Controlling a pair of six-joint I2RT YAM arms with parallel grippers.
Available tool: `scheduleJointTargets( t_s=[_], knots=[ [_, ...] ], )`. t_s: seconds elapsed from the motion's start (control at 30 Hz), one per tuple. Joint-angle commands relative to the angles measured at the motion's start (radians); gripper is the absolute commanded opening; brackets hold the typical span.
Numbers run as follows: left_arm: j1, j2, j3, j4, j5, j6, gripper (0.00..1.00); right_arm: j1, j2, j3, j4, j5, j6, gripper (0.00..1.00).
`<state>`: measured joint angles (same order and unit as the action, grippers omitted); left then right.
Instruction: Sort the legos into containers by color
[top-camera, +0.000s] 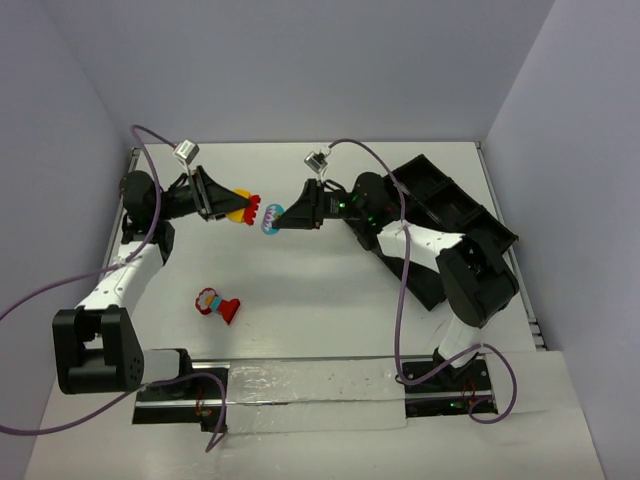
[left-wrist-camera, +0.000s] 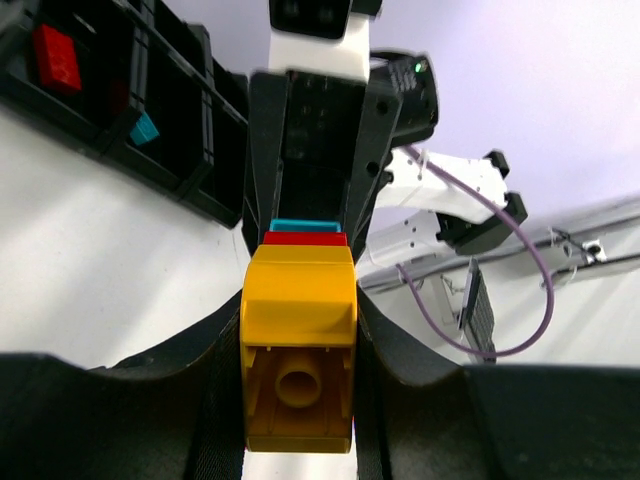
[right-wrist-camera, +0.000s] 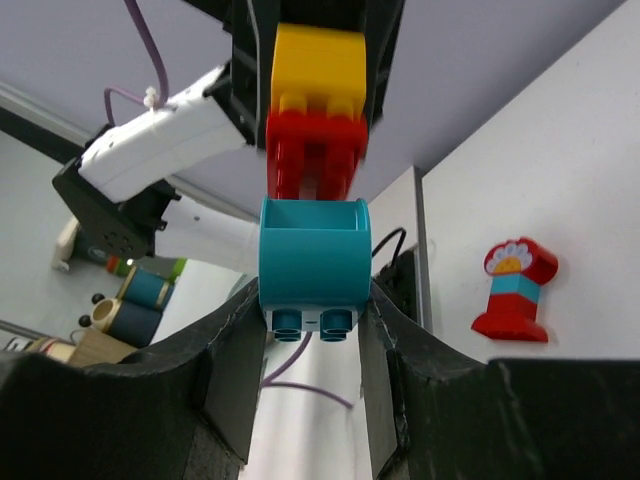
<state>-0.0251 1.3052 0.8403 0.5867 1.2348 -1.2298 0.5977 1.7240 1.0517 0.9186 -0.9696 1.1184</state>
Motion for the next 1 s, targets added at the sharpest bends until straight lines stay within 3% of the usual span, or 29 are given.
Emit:
scheduleJointTargets(
  t_s=[0.0, 0.17, 0.27, 0.3, 0.37, 0.43, 0.47, 0.6, 0.8, 0.97],
  knots=[
    [0.07, -0.011, -0.005, 0.032, -0.019, -0.021, 0.0, -0.049, -0.041, -0.07, 0.083, -0.047, -0.005, 0.0],
    [0.076, -0.006, -0.014, 0.006, -0.031, -0.005, 0.0, -0.109, -0.087, -0.133, 0.058, -0.039, -0.009, 0.0],
    [0.077, 0.0, -0.004, -0.077, -0.049, 0.041, 0.0, -0.163, -0.12, -0.148, -0.125, -0.015, -0.096, 0.0],
    [0.077, 0.001, 0.009, -0.148, -0.063, 0.085, 0.0, -0.183, -0.154, -0.131, -0.304, 0.027, -0.198, 0.0],
    [0.077, 0.002, 0.05, -0.34, -0.111, 0.215, 0.0, -0.202, -0.237, -0.02, -0.831, 0.259, -0.517, 0.0],
    [0.076, 0.005, 0.077, -0.443, -0.144, 0.283, 0.0, -0.182, -0.264, 0.063, -1.095, 0.543, -0.665, 0.0],
    [0.076, 0.009, 0.094, -0.508, -0.169, 0.331, 0.0, -0.176, -0.274, 0.104, -1.23, 0.781, -0.728, 0.0],
    [0.077, 0.023, 0.09, -0.515, -0.181, 0.341, 0.0, -0.195, -0.319, 0.087, -1.331, 1.142, -0.784, 0.0],
    [0.076, 0.032, 0.083, -0.516, -0.179, 0.344, 0.0, -0.252, -0.343, 0.027, -1.39, 1.303, -0.791, 0.0],
    [0.074, 0.034, 0.092, -0.525, -0.176, 0.345, 0.0, -0.288, -0.331, -0.01, -1.374, 1.344, -0.782, 0.0]
  ],
)
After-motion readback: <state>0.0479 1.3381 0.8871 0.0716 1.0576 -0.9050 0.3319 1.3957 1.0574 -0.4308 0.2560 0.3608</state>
